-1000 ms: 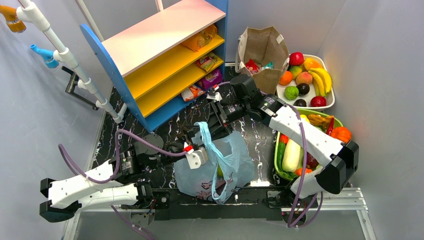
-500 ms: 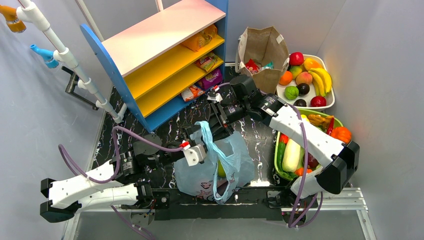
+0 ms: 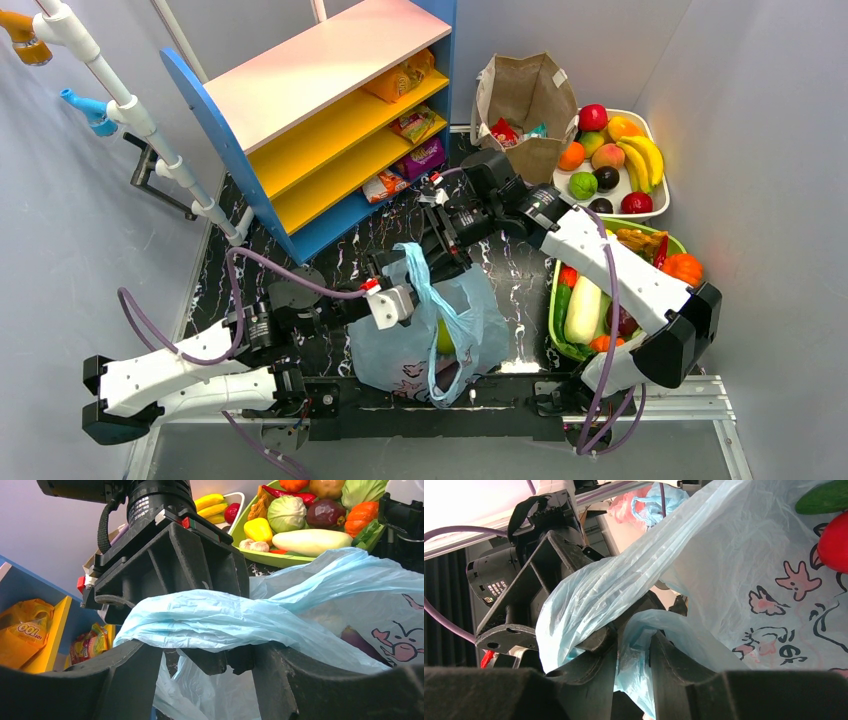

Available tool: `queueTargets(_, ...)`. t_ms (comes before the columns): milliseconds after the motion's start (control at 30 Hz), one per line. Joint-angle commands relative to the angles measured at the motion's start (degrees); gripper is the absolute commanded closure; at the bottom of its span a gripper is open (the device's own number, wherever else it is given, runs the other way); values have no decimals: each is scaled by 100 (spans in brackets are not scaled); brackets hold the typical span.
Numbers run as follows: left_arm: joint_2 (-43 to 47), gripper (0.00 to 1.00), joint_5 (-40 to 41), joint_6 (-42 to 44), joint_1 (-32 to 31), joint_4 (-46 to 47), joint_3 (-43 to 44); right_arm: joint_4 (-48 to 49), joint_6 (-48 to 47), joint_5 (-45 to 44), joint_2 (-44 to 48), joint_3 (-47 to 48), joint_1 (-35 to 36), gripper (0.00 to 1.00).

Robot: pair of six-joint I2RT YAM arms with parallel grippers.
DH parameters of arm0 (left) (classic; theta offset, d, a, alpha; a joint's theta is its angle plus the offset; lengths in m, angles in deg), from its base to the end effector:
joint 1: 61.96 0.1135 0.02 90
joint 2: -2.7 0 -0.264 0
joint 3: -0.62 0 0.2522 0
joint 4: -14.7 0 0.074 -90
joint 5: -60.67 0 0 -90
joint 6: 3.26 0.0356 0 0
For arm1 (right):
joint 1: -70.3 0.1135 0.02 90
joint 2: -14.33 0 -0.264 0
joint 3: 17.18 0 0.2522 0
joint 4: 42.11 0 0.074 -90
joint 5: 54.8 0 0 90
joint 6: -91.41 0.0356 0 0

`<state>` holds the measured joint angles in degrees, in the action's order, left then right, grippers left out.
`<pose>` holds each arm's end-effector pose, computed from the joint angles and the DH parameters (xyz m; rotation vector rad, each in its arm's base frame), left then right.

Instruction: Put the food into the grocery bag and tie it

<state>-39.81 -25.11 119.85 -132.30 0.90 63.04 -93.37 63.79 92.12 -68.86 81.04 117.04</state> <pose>0.0601 -0.1605 0.3894 1.1250 0.9650 -0.4743 0.1891 0.2445 0.3858 0.3128 -2.3614 -1.6707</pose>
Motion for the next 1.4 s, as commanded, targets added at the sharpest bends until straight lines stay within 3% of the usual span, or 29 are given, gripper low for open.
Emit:
queueTargets(0,-133,41,-697,-112,-33,894,173,-733,-243,-525,-332,578,83,55)
queueTargets(133,-111,42,-622,-143,-32,858,128,-2039,-893,-1173,-521,1611,71,44)
queueTargets(233,-57,42,-551,-168,-32,785,83,-2792,-1240,-1799,-523,2384,41,30)
queueTargets(433,-36,42,-508,-243,-29,734,17,-3358,-1351,-2107,-331,2620,-86,21)
queueTargets(633,-107,42,-537,-358,-32,812,-22,-3537,-1353,-2103,-21,2305,-82,19)
queueTargets(700,-141,42,-527,-393,-32,852,-30,-3628,-1344,-2194,57,2317,-84,22)
queueTargets(933,-264,42,-536,-444,-32,989,-33,-3144,-1019,-2299,497,1743,-84,61)
queueTargets(1233,-176,42,-507,-439,-32,982,-141,-2843,-949,-2364,620,1522,-85,64)
queueTargets(1367,-154,43,-508,-374,-32,1011,-175,-2630,-928,-2033,527,1380,-80,69)
